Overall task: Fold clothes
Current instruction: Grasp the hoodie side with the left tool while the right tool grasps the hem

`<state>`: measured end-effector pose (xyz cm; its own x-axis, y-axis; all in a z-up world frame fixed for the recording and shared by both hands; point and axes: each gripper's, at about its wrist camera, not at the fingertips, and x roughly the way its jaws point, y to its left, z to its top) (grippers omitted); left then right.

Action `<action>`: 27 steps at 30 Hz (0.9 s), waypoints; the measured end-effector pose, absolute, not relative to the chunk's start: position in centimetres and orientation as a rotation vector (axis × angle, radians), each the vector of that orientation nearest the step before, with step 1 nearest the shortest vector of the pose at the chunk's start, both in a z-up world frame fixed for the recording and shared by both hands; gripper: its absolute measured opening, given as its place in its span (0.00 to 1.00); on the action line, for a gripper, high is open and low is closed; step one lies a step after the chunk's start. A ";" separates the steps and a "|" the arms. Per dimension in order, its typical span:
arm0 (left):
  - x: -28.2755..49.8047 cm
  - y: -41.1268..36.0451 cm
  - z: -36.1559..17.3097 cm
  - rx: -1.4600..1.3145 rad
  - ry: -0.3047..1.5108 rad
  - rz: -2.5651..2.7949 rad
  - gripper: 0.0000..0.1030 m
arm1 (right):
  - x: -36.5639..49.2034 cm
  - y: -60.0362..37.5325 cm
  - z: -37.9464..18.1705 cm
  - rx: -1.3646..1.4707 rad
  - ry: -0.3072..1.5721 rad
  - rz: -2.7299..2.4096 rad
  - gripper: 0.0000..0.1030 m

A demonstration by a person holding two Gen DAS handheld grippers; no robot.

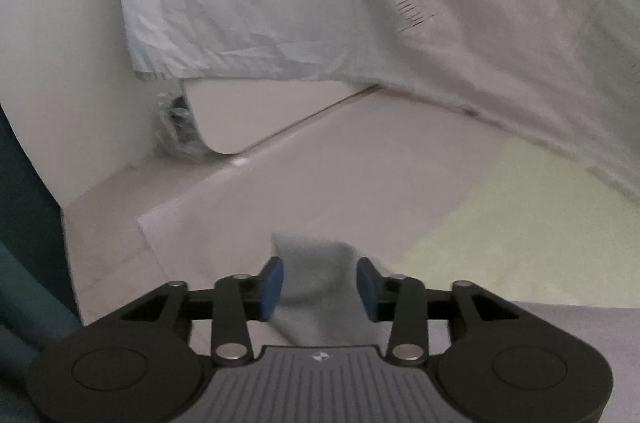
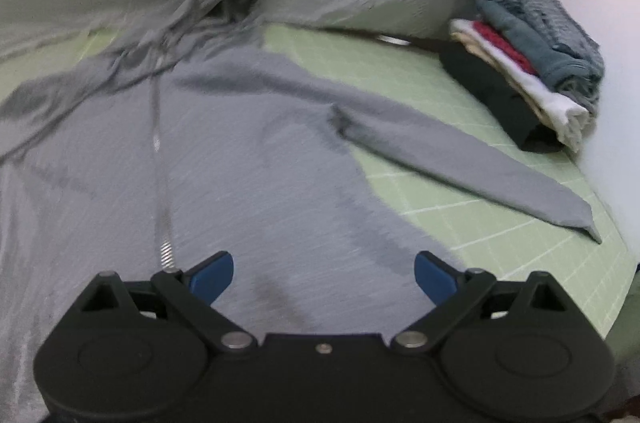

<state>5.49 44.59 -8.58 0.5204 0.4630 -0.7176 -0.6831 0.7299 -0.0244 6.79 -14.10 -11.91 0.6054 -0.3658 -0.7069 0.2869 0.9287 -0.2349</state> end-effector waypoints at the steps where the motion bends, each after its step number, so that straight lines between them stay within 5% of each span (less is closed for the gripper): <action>1: 5.2 43.5 -8.4 -0.335 0.752 0.653 0.47 | 6.4 -15.0 -11.6 -0.086 0.824 -0.378 0.95; 12: 3.0 23.6 -13.0 -0.486 0.994 -0.046 0.61 | 3.1 -25.6 -11.4 0.131 0.838 -0.200 0.94; 24: -0.5 12.7 -15.1 -0.400 1.158 -0.128 0.65 | 4.4 -31.4 -14.1 0.424 0.983 0.193 0.76; 26: -1.0 12.2 -15.3 -0.420 1.160 -0.116 0.63 | 4.2 -31.8 -14.5 0.449 1.003 0.255 0.72; 27: -1.2 11.9 -15.4 -0.427 1.156 -0.107 0.60 | 4.1 -32.0 -14.8 0.464 1.014 0.286 0.61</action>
<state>-1.22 11.93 -15.39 0.4073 -0.2987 -0.8630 -0.1348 0.9150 -0.3803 4.12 -31.99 -14.76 0.5038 0.4373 -0.7450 -0.0167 0.8672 0.4977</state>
